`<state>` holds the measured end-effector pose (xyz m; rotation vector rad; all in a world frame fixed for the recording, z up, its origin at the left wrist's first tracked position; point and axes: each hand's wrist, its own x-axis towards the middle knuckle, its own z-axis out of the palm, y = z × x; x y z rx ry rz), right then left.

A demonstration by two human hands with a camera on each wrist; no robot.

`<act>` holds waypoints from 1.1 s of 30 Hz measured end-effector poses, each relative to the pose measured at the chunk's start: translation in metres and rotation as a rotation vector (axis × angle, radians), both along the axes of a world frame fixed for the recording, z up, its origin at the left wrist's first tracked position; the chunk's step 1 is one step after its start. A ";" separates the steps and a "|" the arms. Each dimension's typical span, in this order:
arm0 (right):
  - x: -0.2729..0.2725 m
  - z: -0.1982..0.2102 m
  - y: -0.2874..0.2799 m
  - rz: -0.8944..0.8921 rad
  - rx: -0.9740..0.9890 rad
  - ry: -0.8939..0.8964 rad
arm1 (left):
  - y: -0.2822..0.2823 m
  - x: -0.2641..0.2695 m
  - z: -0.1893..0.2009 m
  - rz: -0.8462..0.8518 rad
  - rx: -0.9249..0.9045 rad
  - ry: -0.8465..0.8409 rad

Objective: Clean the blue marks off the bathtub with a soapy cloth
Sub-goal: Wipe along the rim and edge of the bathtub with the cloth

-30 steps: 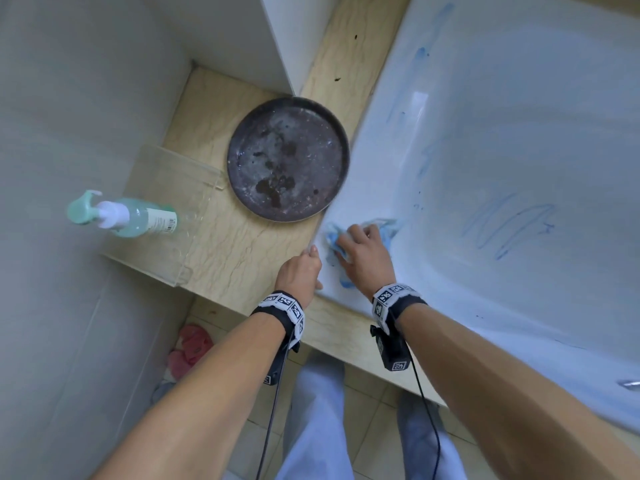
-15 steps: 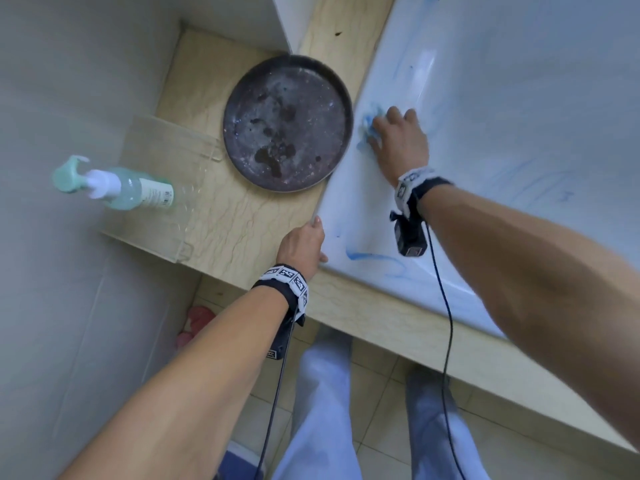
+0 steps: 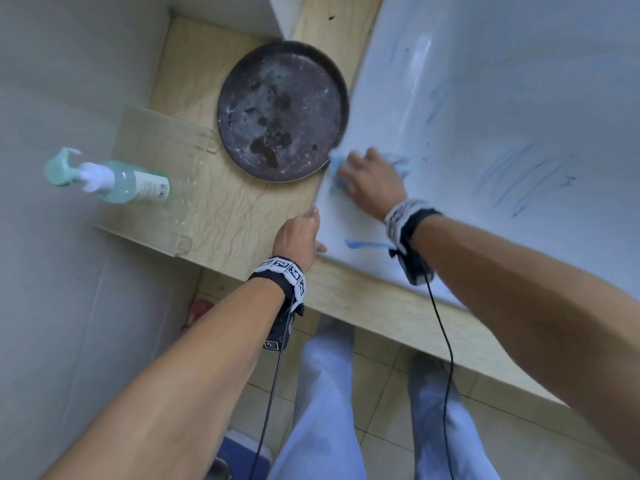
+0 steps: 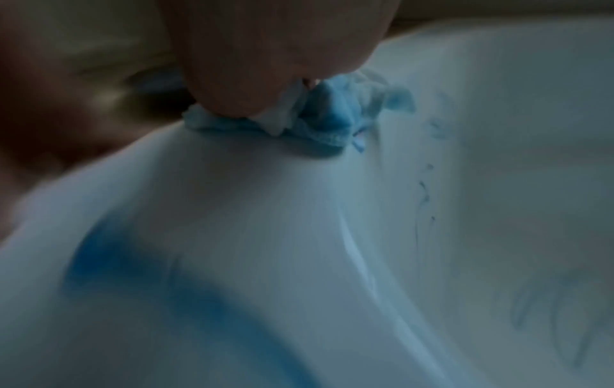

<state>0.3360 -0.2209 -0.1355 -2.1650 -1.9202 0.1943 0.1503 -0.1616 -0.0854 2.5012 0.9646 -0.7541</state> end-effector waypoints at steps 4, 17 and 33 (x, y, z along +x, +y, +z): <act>0.008 0.010 0.014 -0.325 -0.039 0.067 | 0.002 -0.001 -0.004 0.009 -0.010 0.004; -0.071 -0.001 -0.102 0.031 -0.062 0.182 | -0.003 0.009 0.003 0.048 -0.006 0.034; -0.022 0.021 -0.228 -0.113 -0.231 0.235 | -0.011 0.020 0.008 -0.013 0.066 0.158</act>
